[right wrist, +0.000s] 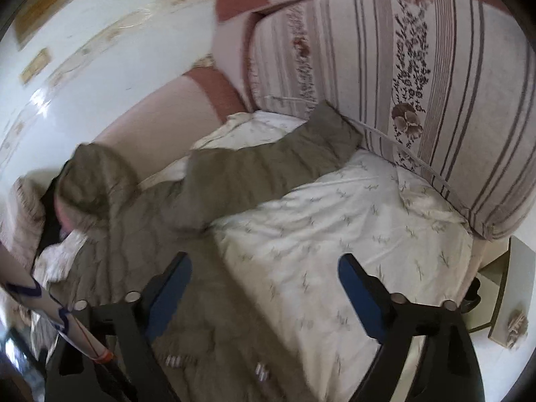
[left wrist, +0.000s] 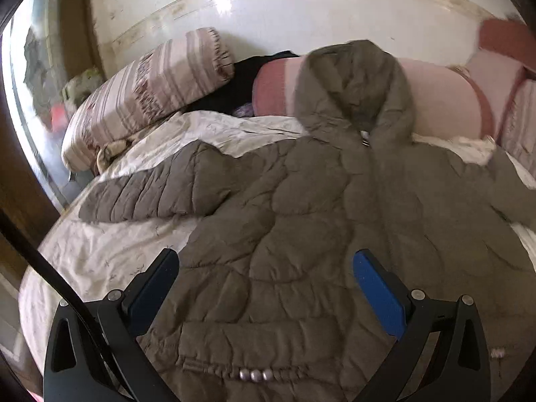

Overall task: Fold large clothes
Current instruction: 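Move the right gripper to the sleeve cuff and close on it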

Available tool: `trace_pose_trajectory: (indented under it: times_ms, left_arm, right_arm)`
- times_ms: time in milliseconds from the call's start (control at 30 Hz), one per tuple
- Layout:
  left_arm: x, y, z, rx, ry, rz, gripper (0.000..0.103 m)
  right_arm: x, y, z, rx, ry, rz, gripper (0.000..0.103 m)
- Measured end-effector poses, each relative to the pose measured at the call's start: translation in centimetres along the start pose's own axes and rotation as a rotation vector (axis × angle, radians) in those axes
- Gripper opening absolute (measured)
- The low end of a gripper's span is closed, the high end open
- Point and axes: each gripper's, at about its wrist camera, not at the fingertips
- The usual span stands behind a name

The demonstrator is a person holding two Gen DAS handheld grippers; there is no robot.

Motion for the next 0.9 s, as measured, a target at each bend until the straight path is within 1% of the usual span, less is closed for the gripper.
trace_pose_trajectory:
  times_ms: [67, 100, 200, 300, 333, 433, 500, 667, 800, 900]
  left_arm:
    - [-0.2, 1.1, -0.6, 0.010, -0.009, -0.034, 0.103]
    - [-0.3, 1.3, -0.7, 0.016, -0.011, -0.040, 0.103]
    - [-0.3, 1.2, -1.0, 0.015, -0.015, -0.032, 0.103]
    - [-0.2, 1.0, -1.1, 0.010, -0.020, -0.026, 0.103]
    - [-0.3, 1.0, -1.1, 0.009, -0.025, -0.026, 0.103]
    - [-0.4, 1.2, -1.3, -0.001, -0.040, -0.023, 0.103]
    - [-0.3, 1.4, -1.2, -0.008, -0.042, -0.023, 0.103]
    - [-0.3, 1.9, -0.9, -0.021, -0.027, -0.024, 0.103]
    - [-0.2, 2.5, -0.5, -0.034, -0.016, -0.031, 0.103]
    - [-0.2, 2.9, -0.4, -0.039, -0.014, -0.038, 0.103]
  right_arm:
    - [-1.9, 2.4, 0.5, 0.022, 0.043, 0.000, 0.081]
    - [-2.5, 3.2, 1.0, 0.034, 0.058, -0.004, 0.081]
    - [-5.2, 7.2, 4.1, 0.061, 0.127, -0.011, 0.081]
    - [-7.3, 10.4, 5.8, 0.081, 0.171, -0.030, 0.080]
    - [-8.0, 11.8, 6.6, 0.076, 0.196, -0.056, 0.080]
    - [-9.0, 14.7, 8.1, 0.079, 0.243, -0.091, 0.078]
    - [-9.4, 15.8, 8.4, 0.098, 0.236, -0.086, 0.076]
    - [-10.6, 18.7, 9.0, 0.153, 0.232, -0.061, 0.076]
    - [-11.4, 21.0, 9.2, 0.162, 0.242, -0.055, 0.076]
    - [-12.0, 22.8, 9.3, 0.187, 0.254, -0.056, 0.076]
Point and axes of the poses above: each gripper's, at about its wrist camera, not at the fingertips, and y roughly the way its jaws point, z to its right, x to its underside, and after that the axes turned 11 degrees about x, right-handed
